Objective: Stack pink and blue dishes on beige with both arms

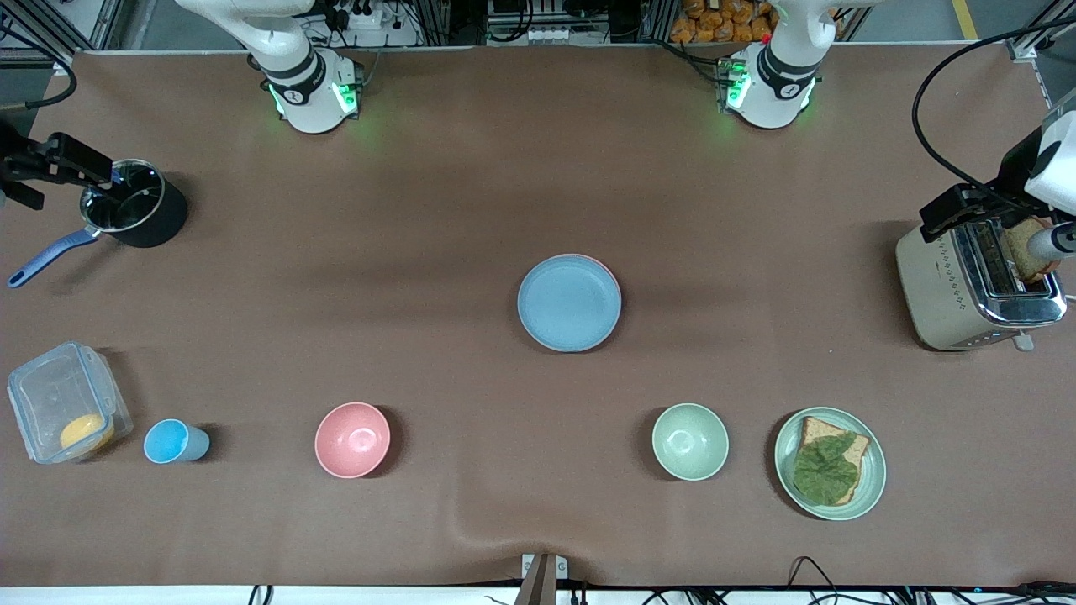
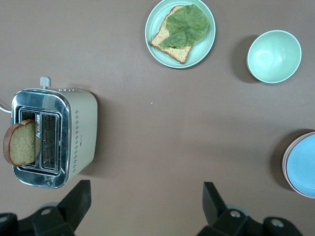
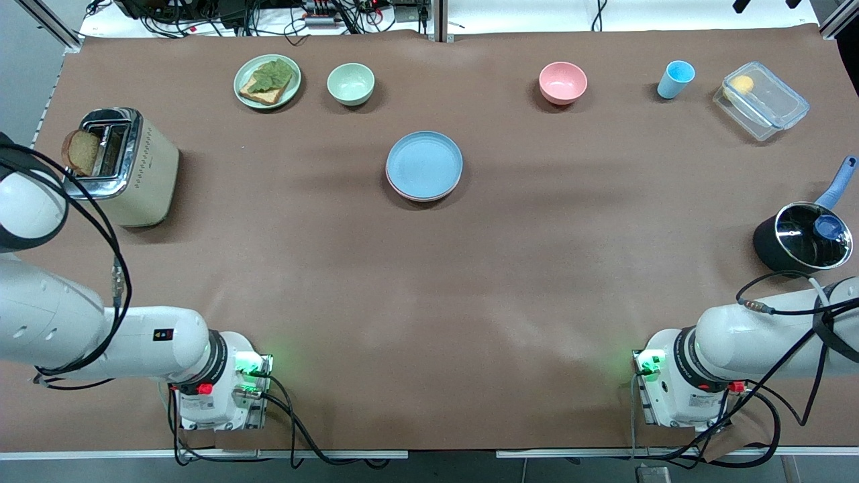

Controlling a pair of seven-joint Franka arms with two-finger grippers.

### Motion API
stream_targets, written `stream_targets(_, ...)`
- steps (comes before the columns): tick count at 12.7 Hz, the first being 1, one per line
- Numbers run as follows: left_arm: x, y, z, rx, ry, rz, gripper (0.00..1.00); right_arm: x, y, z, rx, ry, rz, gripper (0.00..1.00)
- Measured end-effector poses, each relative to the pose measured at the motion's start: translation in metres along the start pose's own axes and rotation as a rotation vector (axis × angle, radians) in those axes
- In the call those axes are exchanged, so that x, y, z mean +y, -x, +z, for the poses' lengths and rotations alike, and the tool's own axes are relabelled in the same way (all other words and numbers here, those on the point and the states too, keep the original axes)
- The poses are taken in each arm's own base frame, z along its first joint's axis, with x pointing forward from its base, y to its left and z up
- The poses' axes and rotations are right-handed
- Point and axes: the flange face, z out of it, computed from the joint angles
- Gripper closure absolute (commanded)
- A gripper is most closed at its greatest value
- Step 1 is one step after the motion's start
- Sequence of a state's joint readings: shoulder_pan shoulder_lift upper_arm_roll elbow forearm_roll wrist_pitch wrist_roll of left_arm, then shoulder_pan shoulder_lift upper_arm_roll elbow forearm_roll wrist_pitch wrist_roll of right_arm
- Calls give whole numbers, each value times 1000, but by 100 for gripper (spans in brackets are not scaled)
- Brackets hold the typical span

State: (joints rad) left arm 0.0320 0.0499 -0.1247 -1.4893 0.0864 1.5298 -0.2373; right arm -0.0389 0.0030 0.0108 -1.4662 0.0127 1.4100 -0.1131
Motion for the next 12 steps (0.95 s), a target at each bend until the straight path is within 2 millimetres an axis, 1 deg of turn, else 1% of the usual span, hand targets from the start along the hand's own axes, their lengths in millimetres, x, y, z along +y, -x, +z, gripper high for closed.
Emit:
stream_targets(3, 2, 1, 0, -2, 9, 3, 0, 0, 0, 0, 0, 0, 18, 0)
stream_targets(6, 6, 1, 0, -15, 60, 1, 0, 0, 0, 0, 0, 1, 24, 0)
stream_targets(12, 6, 5, -2, -26, 60, 5, 0, 1, 0, 0, 0, 1, 27, 0)
